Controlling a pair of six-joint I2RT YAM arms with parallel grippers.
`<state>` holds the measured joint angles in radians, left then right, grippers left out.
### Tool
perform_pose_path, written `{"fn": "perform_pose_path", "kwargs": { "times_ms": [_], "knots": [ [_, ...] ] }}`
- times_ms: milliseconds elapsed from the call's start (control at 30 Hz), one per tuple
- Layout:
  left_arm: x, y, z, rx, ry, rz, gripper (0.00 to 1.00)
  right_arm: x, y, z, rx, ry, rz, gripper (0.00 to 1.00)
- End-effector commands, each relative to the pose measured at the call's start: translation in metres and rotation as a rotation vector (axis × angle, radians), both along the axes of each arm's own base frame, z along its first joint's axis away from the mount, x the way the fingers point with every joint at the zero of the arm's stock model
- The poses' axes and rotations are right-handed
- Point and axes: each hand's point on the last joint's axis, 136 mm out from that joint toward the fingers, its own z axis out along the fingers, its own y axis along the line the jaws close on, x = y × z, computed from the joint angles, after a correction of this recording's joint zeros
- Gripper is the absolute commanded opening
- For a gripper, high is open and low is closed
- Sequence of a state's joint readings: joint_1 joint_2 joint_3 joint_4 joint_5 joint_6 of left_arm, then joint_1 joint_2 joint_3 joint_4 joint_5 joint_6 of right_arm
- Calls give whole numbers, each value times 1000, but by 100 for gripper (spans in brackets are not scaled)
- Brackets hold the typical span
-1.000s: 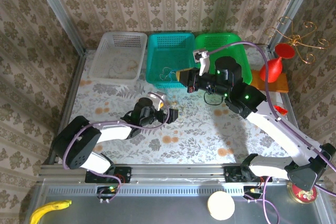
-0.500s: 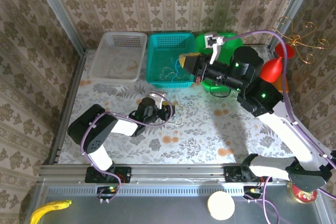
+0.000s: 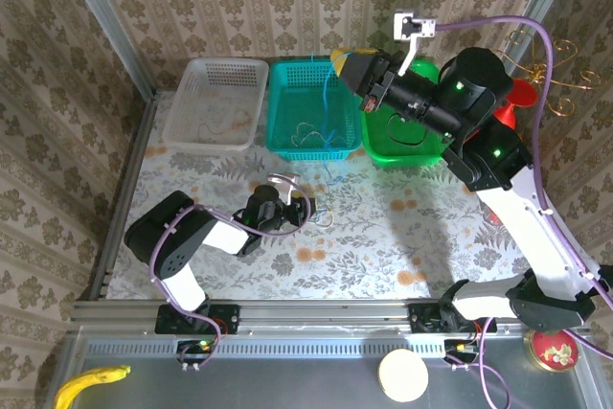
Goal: Untangle the cables
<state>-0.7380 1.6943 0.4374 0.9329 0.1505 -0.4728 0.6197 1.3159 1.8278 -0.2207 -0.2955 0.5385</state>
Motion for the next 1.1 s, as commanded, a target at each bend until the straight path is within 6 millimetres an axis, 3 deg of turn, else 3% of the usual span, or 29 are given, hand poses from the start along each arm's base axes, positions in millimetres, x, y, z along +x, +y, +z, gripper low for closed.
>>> {"fn": "perform_pose_path", "kwargs": {
  "times_ms": [0,167,333,500,667,700,767,1067],
  "knots": [
    [-1,1,22,-62,-28,-5,48,10,-10,9,20,-2,-45,0],
    [-6,1,48,-87,-39,-17,62,31,-25,-3,-2,21,-122,0],
    [-12,7,76,-91,-56,-20,84,58,-40,-28,-45,58,-214,0],
    [-14,18,101,-49,-57,4,100,86,-53,-52,-70,108,-277,0],
    [-15,32,124,-47,-63,33,100,110,-69,-75,-114,140,-351,0],
    [-14,36,127,-49,-60,43,100,125,-68,-93,-146,170,-370,0],
    [-13,42,133,-54,-50,58,100,136,-75,-108,-174,191,-405,0],
    [-8,56,153,-78,-31,72,100,181,-122,-162,-273,275,-544,0]
  ]
}}
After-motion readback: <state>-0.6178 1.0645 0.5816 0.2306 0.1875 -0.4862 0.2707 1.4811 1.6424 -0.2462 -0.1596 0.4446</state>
